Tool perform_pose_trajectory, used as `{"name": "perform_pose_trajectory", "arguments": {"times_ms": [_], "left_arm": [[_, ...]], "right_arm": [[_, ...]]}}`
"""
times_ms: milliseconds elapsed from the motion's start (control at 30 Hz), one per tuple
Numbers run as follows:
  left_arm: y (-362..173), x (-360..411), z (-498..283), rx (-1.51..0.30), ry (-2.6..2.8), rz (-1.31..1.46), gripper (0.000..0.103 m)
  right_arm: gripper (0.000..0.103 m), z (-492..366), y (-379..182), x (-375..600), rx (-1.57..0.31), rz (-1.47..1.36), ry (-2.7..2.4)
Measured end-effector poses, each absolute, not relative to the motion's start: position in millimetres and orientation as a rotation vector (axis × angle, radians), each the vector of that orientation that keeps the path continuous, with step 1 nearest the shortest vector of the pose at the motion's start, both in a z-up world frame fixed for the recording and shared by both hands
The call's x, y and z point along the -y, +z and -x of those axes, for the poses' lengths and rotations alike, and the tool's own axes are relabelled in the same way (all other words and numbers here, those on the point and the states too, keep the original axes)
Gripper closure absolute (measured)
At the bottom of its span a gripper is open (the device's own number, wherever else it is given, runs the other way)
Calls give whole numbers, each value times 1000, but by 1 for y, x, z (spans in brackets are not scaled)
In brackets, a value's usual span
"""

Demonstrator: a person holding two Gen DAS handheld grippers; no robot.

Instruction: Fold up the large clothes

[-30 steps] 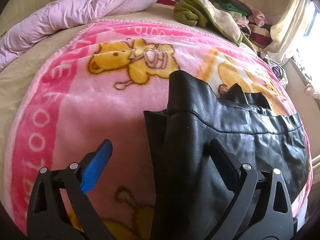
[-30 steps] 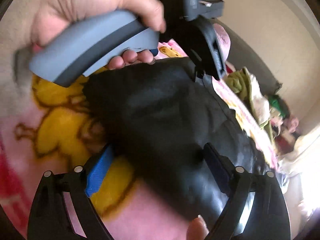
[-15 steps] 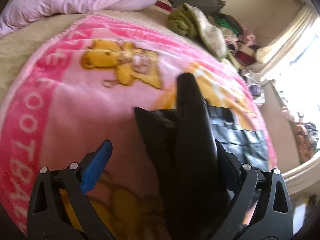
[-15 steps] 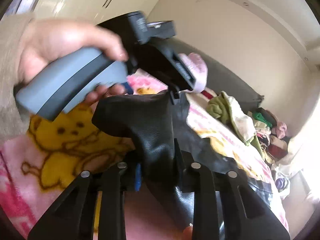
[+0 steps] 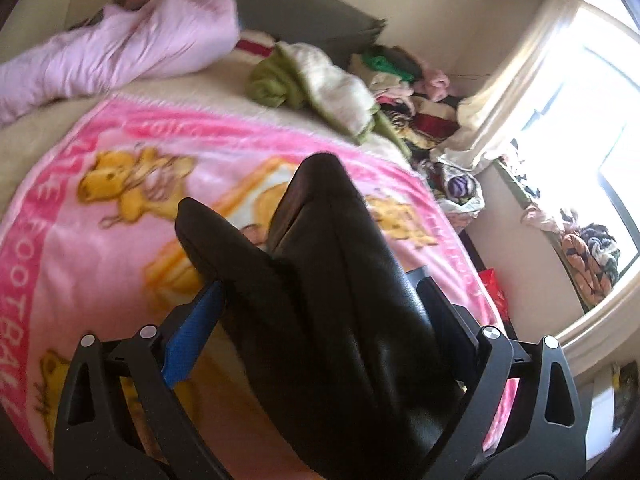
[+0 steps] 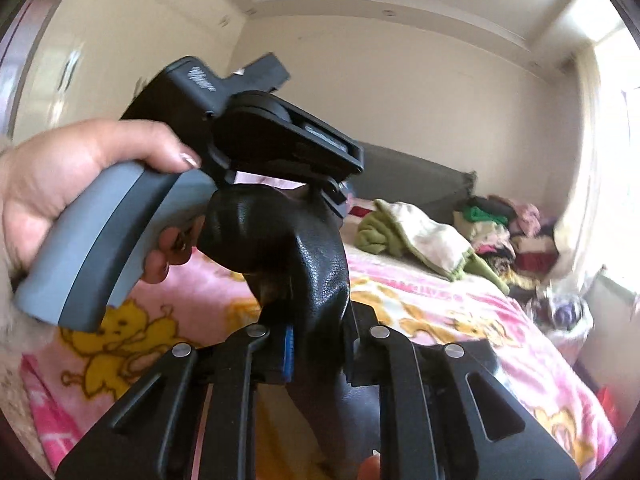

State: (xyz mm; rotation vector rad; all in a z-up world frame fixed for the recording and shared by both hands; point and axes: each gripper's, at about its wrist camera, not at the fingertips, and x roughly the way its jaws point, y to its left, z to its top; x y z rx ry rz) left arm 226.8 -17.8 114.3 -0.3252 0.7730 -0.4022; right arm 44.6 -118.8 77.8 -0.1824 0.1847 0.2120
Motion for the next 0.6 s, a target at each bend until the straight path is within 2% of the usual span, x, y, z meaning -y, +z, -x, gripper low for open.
{"name": "perform_pose_trajectory", "arguments": {"times_ms": [200, 367, 600], "left_arm": [[136, 91, -217, -723, -472, 284, 14], [130, 147, -223, -747, -534, 258, 14], [94, 167, -224, -790, -523, 211, 14]], "right_arm": [[88, -35, 79, 189, -189, 20, 145], [88, -48, 59, 263, -277, -230, 103], [88, -65, -18, 337, -503, -655, 159]]}}
